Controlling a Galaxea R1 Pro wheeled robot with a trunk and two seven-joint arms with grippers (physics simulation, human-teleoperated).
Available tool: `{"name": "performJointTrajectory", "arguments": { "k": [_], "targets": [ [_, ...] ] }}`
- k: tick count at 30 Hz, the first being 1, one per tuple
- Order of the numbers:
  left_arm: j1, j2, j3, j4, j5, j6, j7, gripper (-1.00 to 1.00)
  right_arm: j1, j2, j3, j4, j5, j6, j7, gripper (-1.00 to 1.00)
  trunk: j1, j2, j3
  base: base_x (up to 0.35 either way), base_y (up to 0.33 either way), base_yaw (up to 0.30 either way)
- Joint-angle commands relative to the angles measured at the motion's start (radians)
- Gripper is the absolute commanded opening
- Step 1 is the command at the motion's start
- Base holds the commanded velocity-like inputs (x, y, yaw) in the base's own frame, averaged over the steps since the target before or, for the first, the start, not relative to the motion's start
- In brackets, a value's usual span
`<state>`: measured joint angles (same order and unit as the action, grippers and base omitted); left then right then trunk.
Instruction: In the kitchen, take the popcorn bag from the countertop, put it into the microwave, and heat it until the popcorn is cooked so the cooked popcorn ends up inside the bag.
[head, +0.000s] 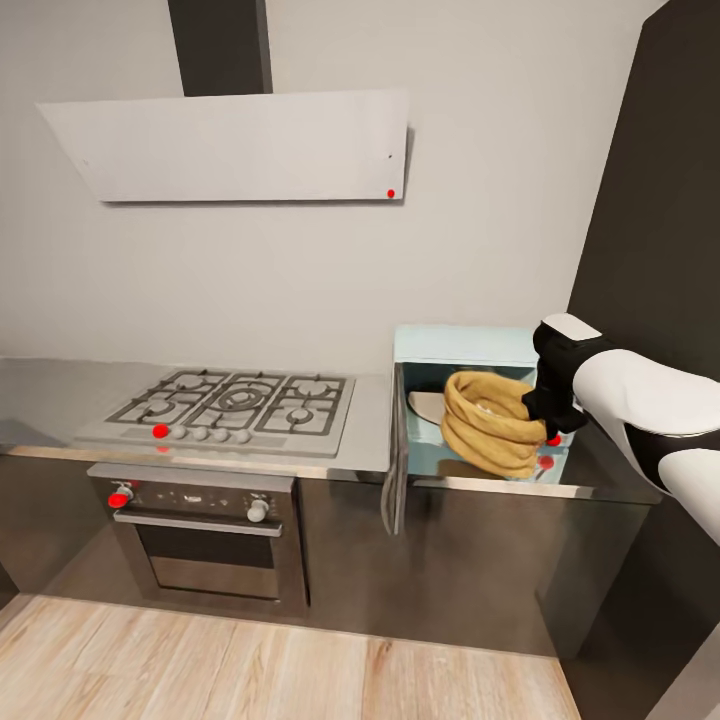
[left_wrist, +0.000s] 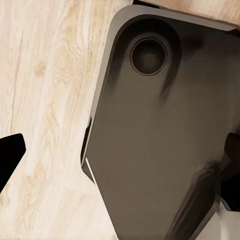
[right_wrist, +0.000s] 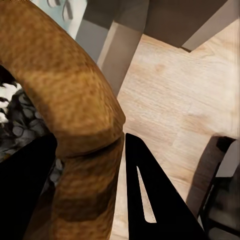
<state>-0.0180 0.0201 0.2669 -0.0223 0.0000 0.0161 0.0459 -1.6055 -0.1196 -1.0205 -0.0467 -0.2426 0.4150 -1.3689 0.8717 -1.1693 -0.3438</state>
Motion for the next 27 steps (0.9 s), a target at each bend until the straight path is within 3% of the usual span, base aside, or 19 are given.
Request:
{"name": "performJointTrajectory", "arguments": {
  "k": [1,9,27],
  "targets": [
    [0.000,0.000,0.003,-0.001,0.000,0.002,0.002,1.00,-0.001,0.000,0.008,-0.001,-0.011,0.010,-0.007,-1.00,0.000,-0.001,-0.001,0.002,0.001,0.000],
    [0.000,0.000,0.003,-0.001,0.000,0.002,0.002,1.00,-0.001,0.001,0.008,0.001,-0.011,0.010,-0.012,-1.00,0.000,-0.001,-0.001,0.008,0.000,0.000],
    [0.000,0.004,0.002,-0.001,0.000,0.002,0.003,1.00,-0.001,0.001,0.007,0.001,-0.011,0.009,-0.012,-1.00,0.000,-0.001,-0.001,0.133,0.003,0.000]
  ]
}}
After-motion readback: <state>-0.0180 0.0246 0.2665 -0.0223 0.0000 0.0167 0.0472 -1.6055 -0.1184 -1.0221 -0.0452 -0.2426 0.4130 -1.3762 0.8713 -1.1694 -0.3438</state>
